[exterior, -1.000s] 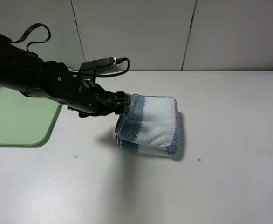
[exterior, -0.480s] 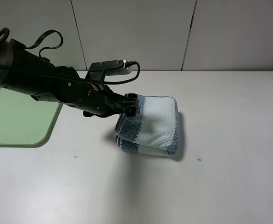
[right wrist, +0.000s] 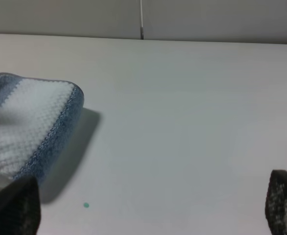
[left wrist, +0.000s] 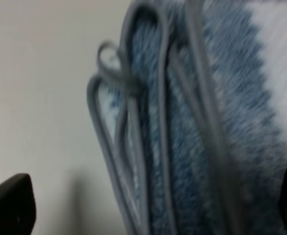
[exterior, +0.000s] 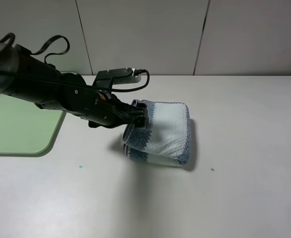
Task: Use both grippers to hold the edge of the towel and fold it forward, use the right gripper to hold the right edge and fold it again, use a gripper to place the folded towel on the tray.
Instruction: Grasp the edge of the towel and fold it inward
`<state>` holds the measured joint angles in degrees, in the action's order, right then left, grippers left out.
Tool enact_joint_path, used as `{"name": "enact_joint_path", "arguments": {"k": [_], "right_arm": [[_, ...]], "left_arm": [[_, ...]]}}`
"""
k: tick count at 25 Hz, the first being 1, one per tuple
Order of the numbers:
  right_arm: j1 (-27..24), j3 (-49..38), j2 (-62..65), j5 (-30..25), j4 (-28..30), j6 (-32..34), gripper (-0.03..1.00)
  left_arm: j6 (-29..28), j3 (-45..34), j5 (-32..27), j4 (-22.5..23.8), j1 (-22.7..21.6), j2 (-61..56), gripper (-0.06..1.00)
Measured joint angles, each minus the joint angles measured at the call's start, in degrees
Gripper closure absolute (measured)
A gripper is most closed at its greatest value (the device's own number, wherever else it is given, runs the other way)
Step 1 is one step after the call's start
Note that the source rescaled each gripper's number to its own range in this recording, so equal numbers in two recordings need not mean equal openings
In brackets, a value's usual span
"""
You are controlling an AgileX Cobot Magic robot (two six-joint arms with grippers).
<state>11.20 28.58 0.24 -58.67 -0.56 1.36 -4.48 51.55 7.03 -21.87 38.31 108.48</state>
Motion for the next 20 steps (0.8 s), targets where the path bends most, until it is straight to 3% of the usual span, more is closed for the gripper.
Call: {"name": "enact_joint_path", "arguments": {"k": [8,20], "right_arm": [[0.0,0.0,0.0,0.0,0.0,0.0,-0.03],[0.0,0.0,0.0,0.0,-0.1,0.0,-0.03]], "left_arm": [[-0.05,0.37,1.69,-0.28,0.26,4.04,-0.05],[0.26,7.09,5.7,-0.47,3.29,11.65,-0.05]]}}
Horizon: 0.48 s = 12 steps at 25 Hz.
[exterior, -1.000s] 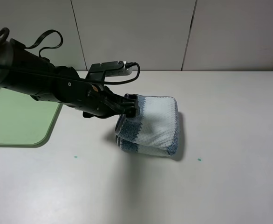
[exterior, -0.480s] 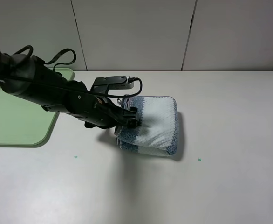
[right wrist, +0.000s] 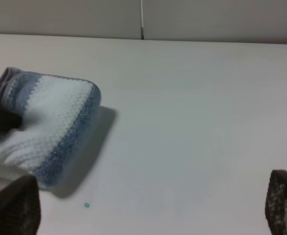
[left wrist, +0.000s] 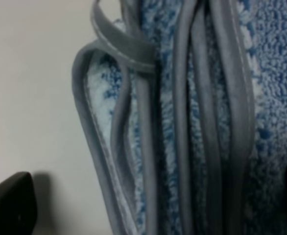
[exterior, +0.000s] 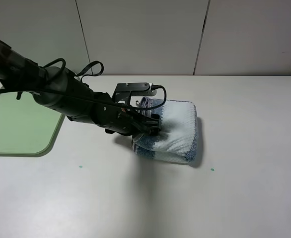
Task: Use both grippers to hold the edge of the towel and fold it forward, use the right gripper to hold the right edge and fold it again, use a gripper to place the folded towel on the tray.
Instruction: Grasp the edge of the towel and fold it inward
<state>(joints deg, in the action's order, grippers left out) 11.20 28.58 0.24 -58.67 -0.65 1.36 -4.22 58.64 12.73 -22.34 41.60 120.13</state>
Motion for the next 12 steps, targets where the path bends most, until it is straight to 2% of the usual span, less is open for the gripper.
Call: {"name": "enact_joint_path", "arguments": {"k": [8,11,12], "right_arm": [[0.0,0.0,0.0,0.0,-0.05,0.0,-0.03],[0.0,0.0,0.0,0.0,-0.05,0.0,-0.03],[0.0,0.0,0.0,0.0,-0.05,0.0,-0.03]], "left_arm": [[0.1,0.53,0.33,-0.35,0.5,0.4,-0.04],[-0.03,0.53,0.19,-0.47,0.5,0.58,0.09],[-0.03,0.53,-0.21,-0.65,0.56,0.63,0.17]]}}
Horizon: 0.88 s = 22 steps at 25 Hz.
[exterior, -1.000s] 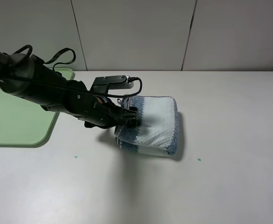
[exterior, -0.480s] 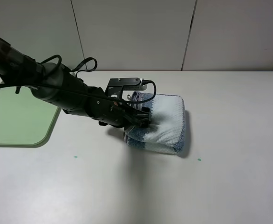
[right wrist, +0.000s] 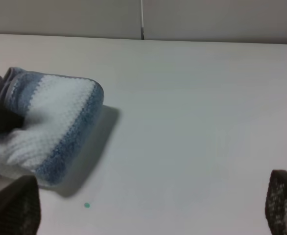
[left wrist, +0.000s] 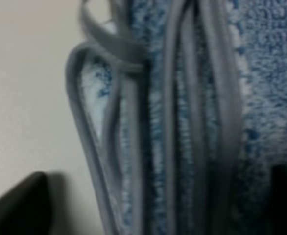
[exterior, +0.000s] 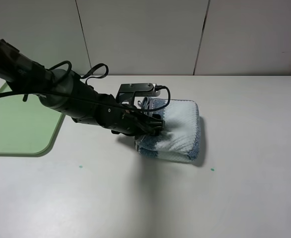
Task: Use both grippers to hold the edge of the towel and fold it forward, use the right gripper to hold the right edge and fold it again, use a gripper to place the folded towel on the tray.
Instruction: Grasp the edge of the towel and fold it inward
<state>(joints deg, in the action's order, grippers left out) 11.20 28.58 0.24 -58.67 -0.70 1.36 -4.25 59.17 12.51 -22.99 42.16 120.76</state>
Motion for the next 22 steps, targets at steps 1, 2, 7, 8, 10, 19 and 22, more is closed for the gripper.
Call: {"name": "enact_joint_path", "arguments": {"k": [1,2,7,8,10,19,22], "right_arm": [[0.0,0.0,0.0,0.0,0.0,0.0,-0.03],[0.0,0.0,0.0,0.0,0.0,0.0,-0.03],[0.0,0.0,0.0,0.0,0.0,0.0,-0.03],[0.0,0.0,0.0,0.0,0.0,0.0,-0.03],[0.0,0.0,0.0,0.0,0.0,0.0,-0.03],[0.0,0.0,0.0,0.0,0.0,0.0,-0.03],[0.0,0.0,0.0,0.0,0.0,0.0,-0.03]], "left_arm": [[-0.24,0.05,-0.41,-0.21,0.12,0.07,0.26],[-0.4,0.05,-0.98,-0.47,0.17,0.19,0.37],[-0.88,0.11,-1.89,-1.22,0.41,0.26,0.82],[-0.88,0.11,-1.89,-1.22,0.41,0.26,0.82],[-0.88,0.11,-1.89,-1.22,0.41,0.26,0.82],[-0.59,0.11,-2.03,-1.28,0.41,0.26,0.82],[-0.47,0.11,-2.6,-1.22,0.41,-0.08,0.82]]}}
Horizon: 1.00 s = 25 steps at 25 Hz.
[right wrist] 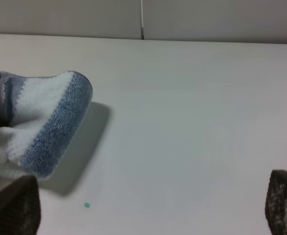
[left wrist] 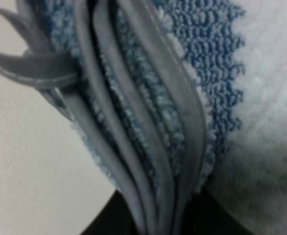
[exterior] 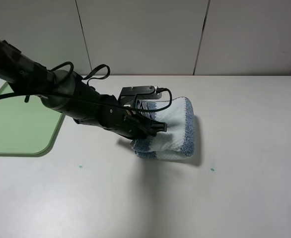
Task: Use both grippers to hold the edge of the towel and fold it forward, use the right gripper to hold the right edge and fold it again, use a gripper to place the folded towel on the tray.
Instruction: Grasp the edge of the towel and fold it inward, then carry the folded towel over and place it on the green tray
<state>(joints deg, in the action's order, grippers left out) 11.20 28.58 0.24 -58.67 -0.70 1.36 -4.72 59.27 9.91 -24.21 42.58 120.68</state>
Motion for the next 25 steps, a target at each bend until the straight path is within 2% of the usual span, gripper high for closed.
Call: {"name": "enact_joint_path", "arguments": {"k": [10,25], "right_arm": [[0.0,0.0,0.0,0.0,0.0,0.0,-0.03],[0.0,0.0,0.0,0.0,0.0,0.0,-0.03]], "left_arm": [[3.17,-1.02,-8.43,1.07,-2.88,-4.04,0.82],[4.72,-2.75,-16.96,11.87,-12.74,-11.74,0.83]]}}
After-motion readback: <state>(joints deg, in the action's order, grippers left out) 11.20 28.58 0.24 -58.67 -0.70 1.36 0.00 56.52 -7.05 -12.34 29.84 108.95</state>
